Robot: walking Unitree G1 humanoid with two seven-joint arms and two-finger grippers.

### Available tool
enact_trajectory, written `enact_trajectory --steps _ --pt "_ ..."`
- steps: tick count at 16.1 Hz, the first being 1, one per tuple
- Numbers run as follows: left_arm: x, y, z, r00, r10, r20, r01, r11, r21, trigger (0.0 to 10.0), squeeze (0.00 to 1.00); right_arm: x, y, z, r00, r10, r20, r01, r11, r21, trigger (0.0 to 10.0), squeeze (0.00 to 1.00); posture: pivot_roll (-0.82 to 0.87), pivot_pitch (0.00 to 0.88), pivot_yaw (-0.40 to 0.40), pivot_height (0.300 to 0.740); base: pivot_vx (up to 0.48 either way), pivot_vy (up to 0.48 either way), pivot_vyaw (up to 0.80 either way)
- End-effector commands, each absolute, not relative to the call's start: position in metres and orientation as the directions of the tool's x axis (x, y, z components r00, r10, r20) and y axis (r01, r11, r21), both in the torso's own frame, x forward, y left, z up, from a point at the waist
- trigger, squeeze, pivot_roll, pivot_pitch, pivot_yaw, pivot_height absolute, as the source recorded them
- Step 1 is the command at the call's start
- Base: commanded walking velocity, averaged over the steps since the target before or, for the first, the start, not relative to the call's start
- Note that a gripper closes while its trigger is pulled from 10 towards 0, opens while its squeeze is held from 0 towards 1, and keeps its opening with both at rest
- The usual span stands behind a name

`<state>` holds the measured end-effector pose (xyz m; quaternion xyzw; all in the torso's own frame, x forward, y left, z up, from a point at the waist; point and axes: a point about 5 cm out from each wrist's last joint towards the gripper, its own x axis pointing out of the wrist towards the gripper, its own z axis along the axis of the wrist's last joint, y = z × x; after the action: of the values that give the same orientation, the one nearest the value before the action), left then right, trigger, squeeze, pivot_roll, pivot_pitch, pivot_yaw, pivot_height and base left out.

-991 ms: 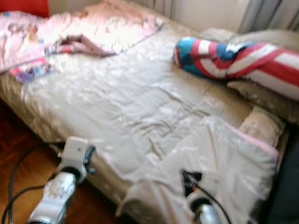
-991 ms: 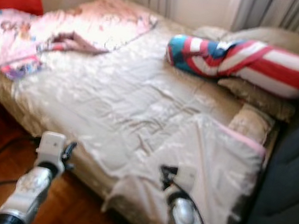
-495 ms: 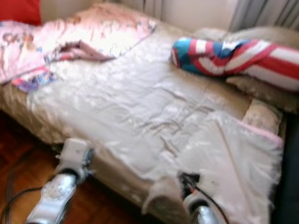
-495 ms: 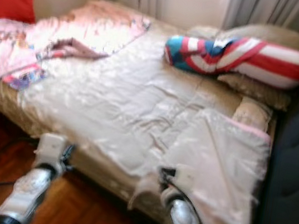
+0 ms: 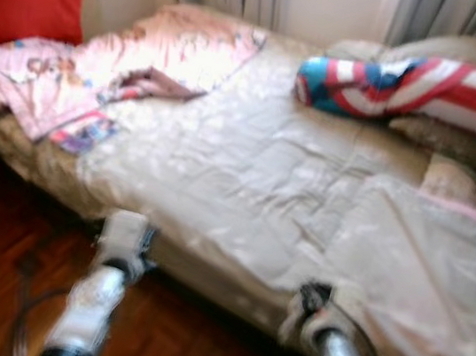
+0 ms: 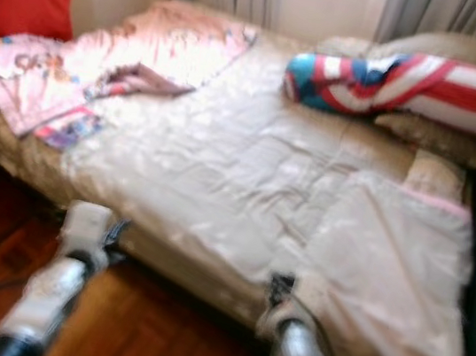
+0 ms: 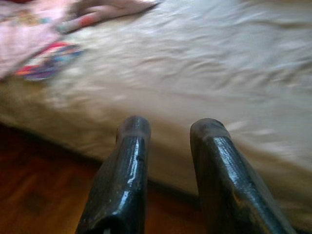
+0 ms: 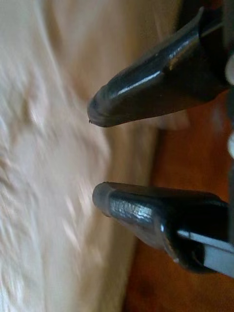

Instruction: Clean up the room

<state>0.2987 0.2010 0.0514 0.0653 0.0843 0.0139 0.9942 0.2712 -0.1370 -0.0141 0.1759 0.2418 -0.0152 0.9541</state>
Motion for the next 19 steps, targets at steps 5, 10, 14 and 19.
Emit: enact_trajectory --steps 5,10,14,19 --pt "0.299 0.195 0.05 0.984 0.012 -0.18 0.004 0.996 0.092 10.0 0.0 0.262 -0.159 -0.025 0.852 -0.012 -0.523 0.199 0.932 0.303 10.0 0.0 0.0 0.082 0.015 0.74 0.0 0.48 -0.78" --pt "0.301 0.198 0.049 0.981 0.026 -0.19 -0.01 0.997 0.082 10.0 0.0 0.267 -0.16 -0.024 0.852 -0.012 -0.523 0.175 0.949 0.262 10.0 0.0 0.0 0.07 0.006 0.74 0.0 0.48 -0.77" --pt "0.292 0.217 0.033 0.961 0.091 -0.261 -0.076 0.995 0.067 10.0 0.0 0.256 -0.17 -0.034 0.823 -0.029 -0.568 0.186 0.958 0.219 10.0 0.0 0.0 0.058 -0.002 0.74 0.0 0.48 0.0" --pt "0.258 0.242 -0.006 0.887 0.159 -0.435 -0.127 0.987 0.101 10.0 0.0 0.23 -0.18 -0.055 0.741 -0.032 -0.671 0.183 0.971 0.155 10.0 0.0 0.0 0.051 0.001 0.74 0.0 0.48 0.0"
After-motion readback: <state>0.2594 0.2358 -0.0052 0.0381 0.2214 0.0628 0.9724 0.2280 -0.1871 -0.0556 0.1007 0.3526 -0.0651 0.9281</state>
